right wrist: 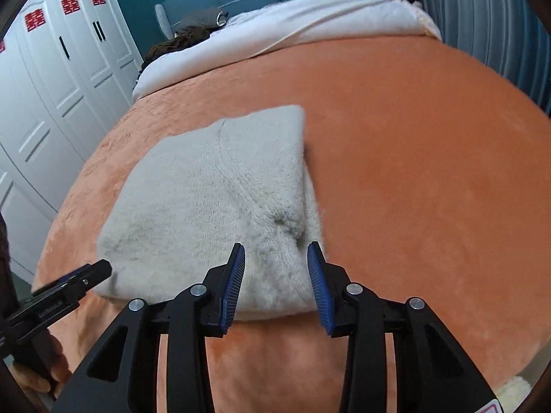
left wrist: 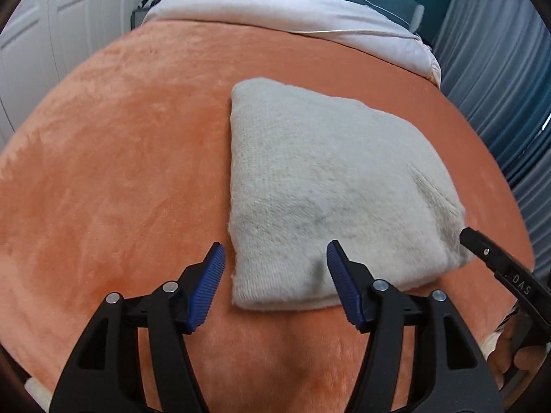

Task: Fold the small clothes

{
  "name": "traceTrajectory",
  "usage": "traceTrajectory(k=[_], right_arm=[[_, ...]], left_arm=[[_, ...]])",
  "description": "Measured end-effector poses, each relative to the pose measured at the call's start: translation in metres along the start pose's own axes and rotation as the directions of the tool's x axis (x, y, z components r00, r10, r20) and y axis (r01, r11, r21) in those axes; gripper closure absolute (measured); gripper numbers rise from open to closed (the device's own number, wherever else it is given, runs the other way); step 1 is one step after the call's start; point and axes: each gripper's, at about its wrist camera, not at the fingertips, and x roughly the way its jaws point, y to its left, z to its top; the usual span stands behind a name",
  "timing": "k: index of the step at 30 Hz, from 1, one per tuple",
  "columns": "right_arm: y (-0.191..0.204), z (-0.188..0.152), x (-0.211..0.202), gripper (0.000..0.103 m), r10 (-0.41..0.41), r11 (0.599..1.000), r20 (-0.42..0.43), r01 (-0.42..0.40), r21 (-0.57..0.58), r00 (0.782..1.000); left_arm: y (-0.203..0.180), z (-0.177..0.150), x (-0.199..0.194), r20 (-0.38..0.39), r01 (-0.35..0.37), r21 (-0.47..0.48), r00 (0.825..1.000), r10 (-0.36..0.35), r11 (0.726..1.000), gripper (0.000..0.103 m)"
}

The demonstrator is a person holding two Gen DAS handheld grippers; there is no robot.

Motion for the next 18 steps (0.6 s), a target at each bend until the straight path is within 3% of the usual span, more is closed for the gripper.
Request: traceTrajectory(k=[4, 7, 8, 10, 18], right_arm=[[-0.012, -0.021, 0.032, 0.068, -0.083, 0.996, -0.122, 0.079, -0.039, 0.989], [-0.017, -0.024, 0.006, 0.068, -0.036, 0.998, -0.073, 0.039, 0.041, 0.997], [-0.015, -0.025, -0.004, 0.064, -0.029, 0.999, -0.051, 0.031, 0.044, 0.998], [-0.008, -0.033, -0.020, 0.063, -0.020, 0.999, -0.028, 0.021, 0.024, 0.999], [-0.007, -0.079, -0.041, 0.041, -0.071, 0.997, 0.020, 0.071, 0.024, 0.997]], left_arm=[[-0.017, -0.010, -0.011, 0.010, -0.034, 0.028, 0.999, 0.034, 0.999, 0.037], [-0.030, -0.022, -0.022, 0.025, -0.093, 0.074, 0.996, 0.091, 0.993, 0.036], [-0.034, -0.026, -0.026, 0.035, -0.108, 0.085, 0.994, 0.105, 0.991, 0.029], [-0.039, -0.034, -0.032, 0.052, -0.120, 0.093, 0.992, 0.116, 0.988, 0.027], [-0.051, -0.062, -0.032, 0.048, -0.161, 0.092, 0.986, 0.157, 0.983, 0.026]])
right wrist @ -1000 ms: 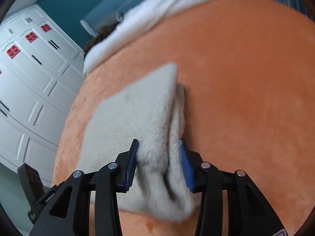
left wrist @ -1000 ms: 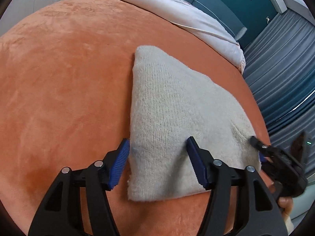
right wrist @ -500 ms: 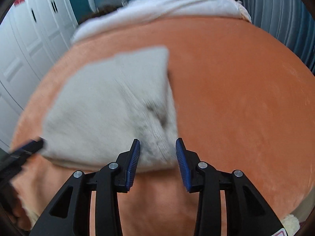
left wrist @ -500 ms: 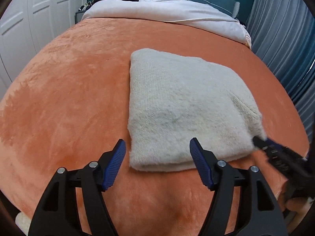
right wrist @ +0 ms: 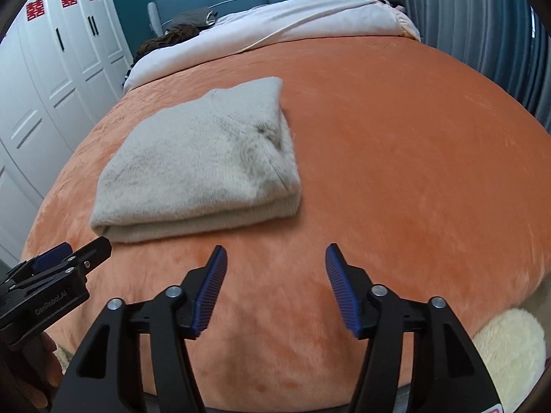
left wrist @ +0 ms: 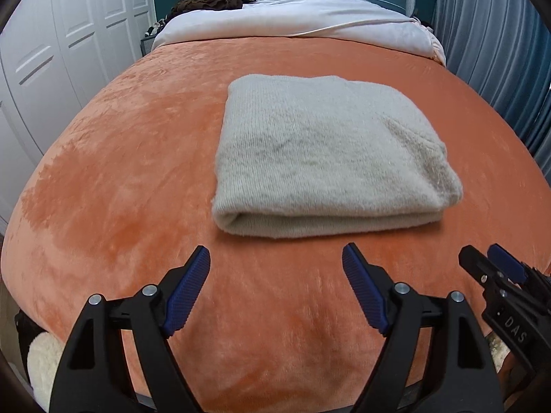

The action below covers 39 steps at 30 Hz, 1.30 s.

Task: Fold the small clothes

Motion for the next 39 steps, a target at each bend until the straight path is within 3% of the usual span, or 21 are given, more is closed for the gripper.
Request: traceTrajectory(k=[6, 11, 17, 19, 21, 24, 27, 28, 39], right_arm=[[-0.002, -0.028, 0.006, 0.033, -0.054, 0.998, 0.052, 0.056, -0.033, 0.997], [-0.002, -0.045, 0.021, 0.033, -0.084, 0.996, 0.013, 0.085, -0.042, 0.996], [0.006, -0.050, 0.020, 0.030, -0.080, 0.994, 0.032, 0.082, -0.072, 0.996], [0.008, -0.052, 0.021, 0.029, -0.084, 0.994, 0.035, 0.086, -0.072, 0.996], [0.007, -0.055, 0.027, 0.029, -0.081, 0.994, 0.020, 0.082, -0.070, 0.997], [0.005, -0.060, 0.030, 0.023, -0.088, 0.992, 0.044, 0.091, -0.090, 0.995], [0.003, -0.064, 0.036, 0.015, -0.087, 0.991, 0.045, 0.091, -0.100, 0.995], [0.002, -0.064, 0.037, 0.011, -0.084, 0.992, 0.043, 0.088, -0.094, 0.996], [0.000, -0.067, 0.038, 0.011, -0.098, 0.989, 0.044, 0.102, -0.107, 0.994]], left_arm=[[-0.001, -0.026, 0.012, 0.011, -0.048, 0.000, 0.999, 0.048, 0.999, 0.025], [0.012, -0.043, 0.024, 0.005, -0.072, -0.040, 0.997, 0.072, 0.997, 0.025], [0.016, -0.043, 0.022, 0.021, -0.067, -0.065, 0.997, 0.069, 0.996, 0.024], [0.016, -0.044, 0.024, 0.022, -0.077, -0.067, 0.997, 0.079, 0.995, 0.014], [0.015, -0.046, 0.027, 0.026, -0.084, -0.062, 0.996, 0.086, 0.995, 0.014], [0.013, -0.051, 0.037, 0.015, -0.101, -0.041, 0.995, 0.102, 0.994, 0.011], [0.011, -0.057, 0.040, 0.059, -0.125, -0.028, 0.990, 0.126, 0.992, 0.005], [0.011, -0.059, 0.041, 0.076, -0.126, -0.031, 0.989, 0.128, 0.992, 0.005], [0.009, -0.057, 0.045, 0.071, -0.137, -0.027, 0.988, 0.139, 0.990, 0.005]])
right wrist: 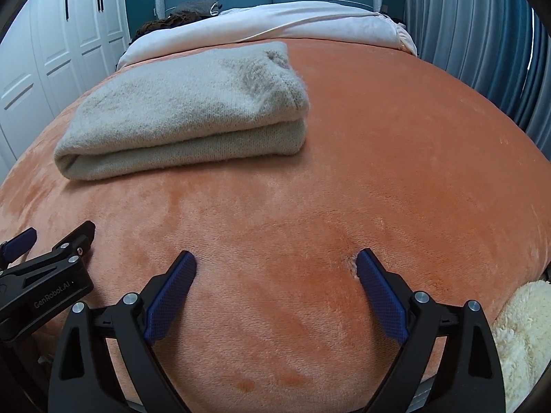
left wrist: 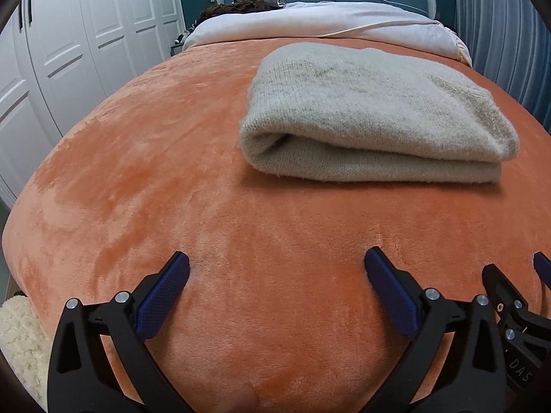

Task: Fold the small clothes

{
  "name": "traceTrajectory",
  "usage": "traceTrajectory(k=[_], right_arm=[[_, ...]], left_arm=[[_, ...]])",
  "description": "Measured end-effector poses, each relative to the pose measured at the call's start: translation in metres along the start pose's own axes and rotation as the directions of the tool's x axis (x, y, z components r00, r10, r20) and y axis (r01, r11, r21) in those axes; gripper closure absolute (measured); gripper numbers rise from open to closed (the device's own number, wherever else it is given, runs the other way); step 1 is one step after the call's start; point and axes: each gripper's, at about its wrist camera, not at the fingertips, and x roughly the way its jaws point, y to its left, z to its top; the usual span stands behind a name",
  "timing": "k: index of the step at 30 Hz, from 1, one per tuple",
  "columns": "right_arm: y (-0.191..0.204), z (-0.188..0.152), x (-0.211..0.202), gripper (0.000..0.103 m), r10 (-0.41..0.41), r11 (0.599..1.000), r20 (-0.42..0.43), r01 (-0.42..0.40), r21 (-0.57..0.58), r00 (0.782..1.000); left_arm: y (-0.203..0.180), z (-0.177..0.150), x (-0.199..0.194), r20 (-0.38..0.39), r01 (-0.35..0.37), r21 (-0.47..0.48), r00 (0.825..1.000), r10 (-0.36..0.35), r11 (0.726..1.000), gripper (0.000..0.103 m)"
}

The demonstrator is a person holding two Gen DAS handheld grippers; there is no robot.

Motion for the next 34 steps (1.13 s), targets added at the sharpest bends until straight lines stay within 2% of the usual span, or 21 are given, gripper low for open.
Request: traceTrajectory(k=[11, 13, 34], right_arm=[[0.0016, -0.0011, -0.0007, 0.010, -0.003, 1.000, 0.000, 0.003, 0.000, 1.000], [0.0019, -0.0013, 0.0002, 0.005, -0.006, 1.000, -0.005, 0.006, 0.000, 1.000], [-0.0004, -0.0005, 0.0008, 0.005, -0.005, 1.000, -0.008, 0.005, 0.002, 1.000]], left_arm=[[-0.0021, -0.0005, 0.0007, -0.003, -0.001, -0.001, 1.000, 0.001, 1.000, 0.005], [-0.0020, -0.0006, 0.0008, -0.003, 0.000, -0.001, 1.000, 0.000, 1.000, 0.005], [-0.0096, -0.0044, -0.0021, 0.005, -0.024, 0.008, 1.000, 0.024, 1.000, 0.005]])
